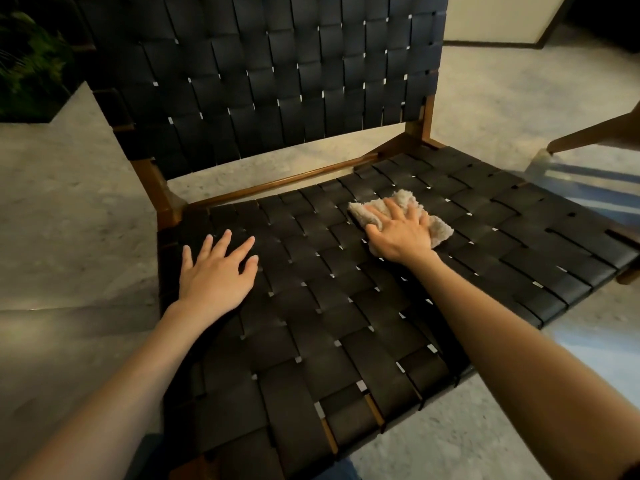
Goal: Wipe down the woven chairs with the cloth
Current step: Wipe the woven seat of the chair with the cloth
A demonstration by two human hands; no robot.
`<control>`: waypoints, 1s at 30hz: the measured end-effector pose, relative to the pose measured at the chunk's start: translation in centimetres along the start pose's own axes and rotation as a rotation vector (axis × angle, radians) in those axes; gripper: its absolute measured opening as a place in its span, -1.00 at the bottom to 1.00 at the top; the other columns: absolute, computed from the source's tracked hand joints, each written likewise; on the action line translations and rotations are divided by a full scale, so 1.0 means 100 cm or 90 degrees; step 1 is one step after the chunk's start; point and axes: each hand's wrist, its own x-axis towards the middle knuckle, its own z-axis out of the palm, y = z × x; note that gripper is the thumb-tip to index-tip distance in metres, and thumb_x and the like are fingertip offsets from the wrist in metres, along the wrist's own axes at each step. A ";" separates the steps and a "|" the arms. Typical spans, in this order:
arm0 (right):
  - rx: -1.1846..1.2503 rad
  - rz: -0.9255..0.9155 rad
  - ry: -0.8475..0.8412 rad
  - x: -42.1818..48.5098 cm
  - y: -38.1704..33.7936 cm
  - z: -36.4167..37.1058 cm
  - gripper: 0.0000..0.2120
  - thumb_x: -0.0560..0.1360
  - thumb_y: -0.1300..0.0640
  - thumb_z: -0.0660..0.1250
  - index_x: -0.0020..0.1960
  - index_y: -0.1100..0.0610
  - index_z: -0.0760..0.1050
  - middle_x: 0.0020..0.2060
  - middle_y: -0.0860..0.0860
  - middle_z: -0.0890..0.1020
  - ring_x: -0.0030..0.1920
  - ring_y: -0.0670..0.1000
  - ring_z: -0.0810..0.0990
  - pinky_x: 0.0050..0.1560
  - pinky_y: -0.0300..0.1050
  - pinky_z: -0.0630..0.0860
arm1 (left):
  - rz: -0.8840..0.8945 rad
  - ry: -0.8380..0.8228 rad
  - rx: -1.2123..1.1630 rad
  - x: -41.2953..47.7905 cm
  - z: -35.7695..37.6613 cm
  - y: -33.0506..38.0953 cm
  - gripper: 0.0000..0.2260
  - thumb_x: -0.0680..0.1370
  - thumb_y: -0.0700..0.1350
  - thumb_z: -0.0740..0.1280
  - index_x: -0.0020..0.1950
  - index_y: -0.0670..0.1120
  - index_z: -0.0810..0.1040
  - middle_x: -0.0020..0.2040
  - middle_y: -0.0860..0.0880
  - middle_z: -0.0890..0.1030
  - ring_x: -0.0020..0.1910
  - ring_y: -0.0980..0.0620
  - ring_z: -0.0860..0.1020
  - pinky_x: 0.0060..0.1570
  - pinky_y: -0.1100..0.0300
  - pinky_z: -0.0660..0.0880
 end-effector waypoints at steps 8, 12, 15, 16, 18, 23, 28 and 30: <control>0.148 -0.189 -0.108 -0.040 -0.127 0.027 -0.49 0.57 -0.17 -0.12 0.51 -0.26 -0.04 0.56 -0.04 -0.05 0.50 0.27 -0.21 0.40 0.34 -0.22 | -0.010 0.002 -0.015 0.005 -0.002 -0.002 -0.56 0.66 0.06 -0.07 0.55 0.11 -0.03 0.57 -0.01 -0.01 0.54 -0.08 -0.07 0.46 -0.12 -0.16; 0.176 -0.255 -0.105 -0.034 -0.162 0.030 -0.51 0.59 -0.13 -0.09 0.51 -0.25 -0.01 0.55 -0.04 -0.03 0.51 0.24 -0.18 0.42 0.28 -0.21 | -0.020 0.026 -0.007 0.009 -0.001 -0.010 -0.54 0.66 0.02 -0.04 0.56 -0.01 -0.02 0.57 -0.04 0.02 0.54 -0.10 -0.03 0.48 -0.05 -0.10; 0.169 -0.269 -0.068 -0.015 -0.155 0.031 -0.50 0.59 -0.13 -0.04 0.52 -0.22 0.01 0.55 -0.06 0.00 0.52 0.20 -0.16 0.45 0.23 -0.17 | -0.031 0.031 -0.007 0.015 0.002 -0.011 -0.54 0.66 0.03 -0.05 0.56 0.01 -0.01 0.57 -0.03 0.01 0.54 -0.08 -0.04 0.48 -0.04 -0.11; 0.157 -0.262 -0.054 -0.009 -0.147 0.032 -0.49 0.58 -0.14 -0.02 0.52 -0.20 0.01 0.55 -0.06 0.01 0.52 0.20 -0.16 0.45 0.23 -0.14 | -0.033 0.033 -0.005 0.017 0.002 -0.011 -0.55 0.66 0.04 -0.05 0.55 0.03 0.00 0.57 -0.03 0.01 0.54 -0.07 -0.05 0.48 -0.04 -0.12; 0.130 -0.229 -0.031 0.004 -0.124 0.032 -0.47 0.58 -0.17 -0.01 0.53 -0.19 0.01 0.55 -0.07 0.01 0.52 0.20 -0.16 0.44 0.26 -0.09 | -0.036 0.035 -0.003 0.023 0.003 -0.011 -0.55 0.66 0.06 -0.06 0.55 0.07 0.01 0.57 -0.03 0.00 0.54 -0.07 -0.06 0.48 -0.05 -0.14; 0.054 -0.109 0.021 0.043 -0.047 0.025 -0.46 0.56 -0.19 -0.03 0.52 -0.22 -0.01 0.55 -0.07 0.00 0.51 0.24 -0.17 0.43 0.30 -0.09 | -0.033 0.043 0.001 0.041 0.006 -0.013 -0.54 0.64 0.16 -0.10 0.54 0.15 -0.01 0.57 -0.02 -0.02 0.54 -0.07 -0.07 0.46 -0.05 -0.19; 0.053 -0.057 0.037 0.089 -0.030 0.018 -0.49 0.58 -0.17 -0.06 0.52 -0.22 -0.02 0.55 -0.01 -0.01 0.51 0.27 -0.16 0.42 0.28 -0.23 | -0.052 0.041 -0.007 0.055 0.009 -0.018 -0.54 0.62 0.21 -0.13 0.53 0.22 -0.06 0.57 0.03 -0.05 0.54 -0.04 -0.11 0.45 -0.10 -0.21; 0.075 -0.055 0.043 0.102 -0.040 0.017 -0.51 0.59 -0.14 -0.06 0.52 -0.22 0.01 0.55 0.01 -0.01 0.51 0.26 -0.16 0.42 0.27 -0.26 | -0.045 0.048 -0.007 0.056 0.011 -0.018 -0.53 0.61 0.21 -0.13 0.53 0.22 -0.06 0.57 0.05 -0.04 0.54 -0.04 -0.11 0.45 -0.11 -0.22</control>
